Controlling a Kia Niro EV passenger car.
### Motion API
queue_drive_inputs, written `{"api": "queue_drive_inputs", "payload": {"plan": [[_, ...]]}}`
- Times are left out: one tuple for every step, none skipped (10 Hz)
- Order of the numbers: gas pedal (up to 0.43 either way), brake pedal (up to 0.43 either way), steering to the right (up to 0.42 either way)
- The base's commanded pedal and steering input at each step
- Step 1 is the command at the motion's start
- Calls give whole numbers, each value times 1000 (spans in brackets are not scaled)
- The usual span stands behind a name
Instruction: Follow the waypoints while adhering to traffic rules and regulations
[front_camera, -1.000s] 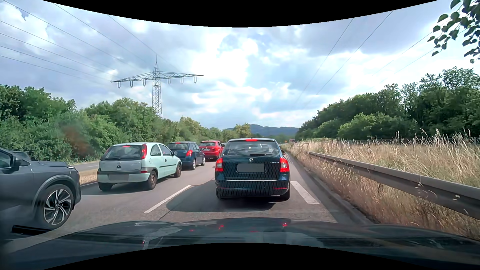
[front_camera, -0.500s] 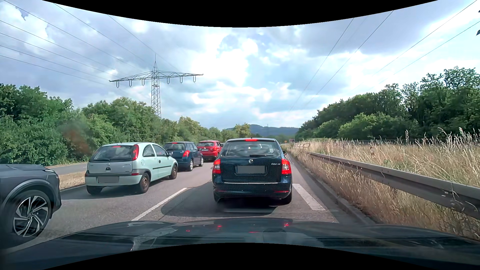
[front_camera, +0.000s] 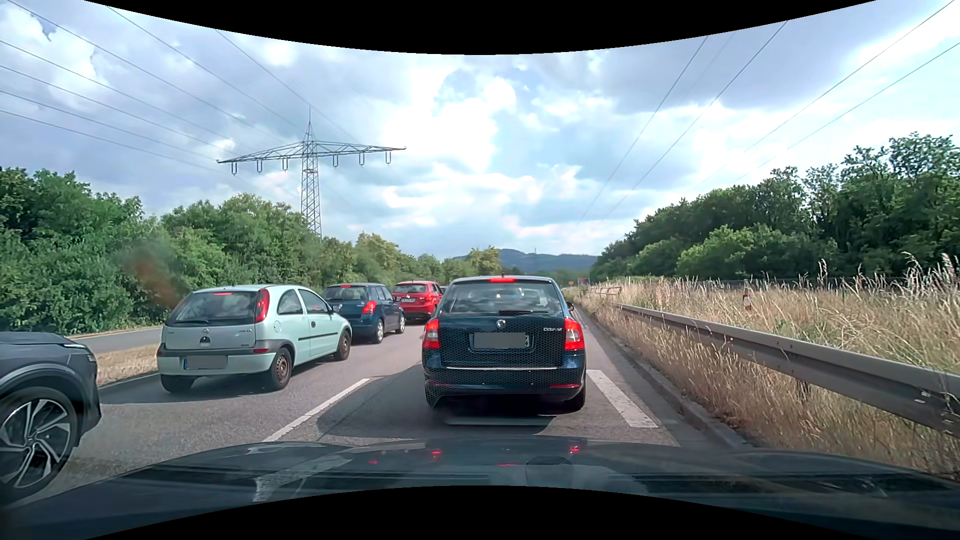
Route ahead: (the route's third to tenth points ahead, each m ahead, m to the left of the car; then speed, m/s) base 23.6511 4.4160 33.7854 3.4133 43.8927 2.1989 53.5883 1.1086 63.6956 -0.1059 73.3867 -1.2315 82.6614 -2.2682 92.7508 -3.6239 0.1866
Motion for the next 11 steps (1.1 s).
{"api": "queue_drive_inputs", "payload": {"plan": [[0,238,9],[0,244,9],[0,244,8],[0,244,8],[0,250,8],[0,256,8],[0,256,8],[0,256,8],[0,262,8],[0,262,8],[0,262,8]]}}
